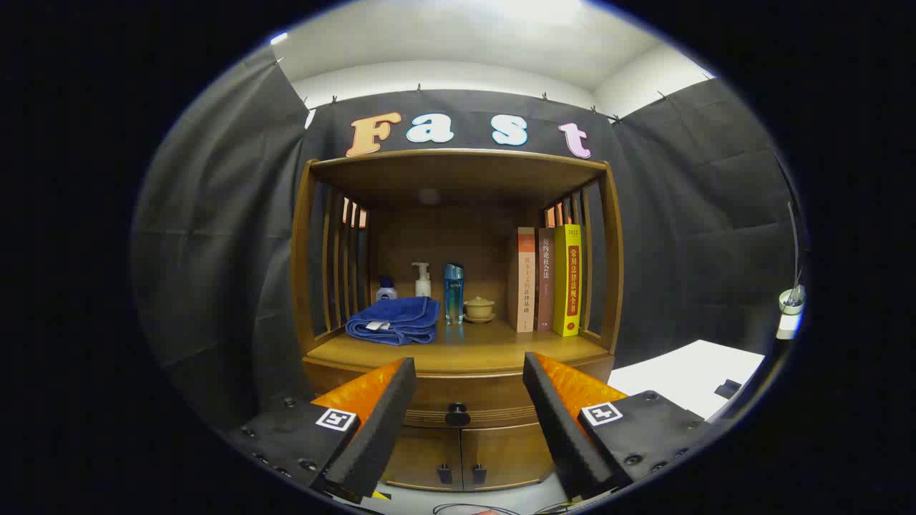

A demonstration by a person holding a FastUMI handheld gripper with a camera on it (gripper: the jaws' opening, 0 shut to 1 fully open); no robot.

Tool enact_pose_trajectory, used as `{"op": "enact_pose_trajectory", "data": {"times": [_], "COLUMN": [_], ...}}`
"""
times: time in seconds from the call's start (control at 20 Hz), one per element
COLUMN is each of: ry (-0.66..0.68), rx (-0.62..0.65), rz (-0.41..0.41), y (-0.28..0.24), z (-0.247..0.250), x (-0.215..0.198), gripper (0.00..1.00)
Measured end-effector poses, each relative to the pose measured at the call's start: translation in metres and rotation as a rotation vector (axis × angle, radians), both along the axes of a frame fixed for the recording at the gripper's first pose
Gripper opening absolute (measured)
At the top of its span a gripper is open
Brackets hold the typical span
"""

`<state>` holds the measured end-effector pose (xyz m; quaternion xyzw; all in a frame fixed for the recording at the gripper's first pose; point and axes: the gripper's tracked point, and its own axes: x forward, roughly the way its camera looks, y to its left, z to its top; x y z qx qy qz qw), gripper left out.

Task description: Pull open the drawer, take out the items inside it, and place them on the countertop above the cabinet.

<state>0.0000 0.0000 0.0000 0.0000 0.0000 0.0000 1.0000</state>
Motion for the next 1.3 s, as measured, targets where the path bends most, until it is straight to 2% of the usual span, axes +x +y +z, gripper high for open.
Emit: {"op": "enact_pose_trajectory", "data": {"times": [1.3], "ry": [0.002], "rx": [0.002], "rz": [-0.005], "y": [0.0012], "z": [-0.0015], "x": [-0.0015], "gripper": [0.98]}}
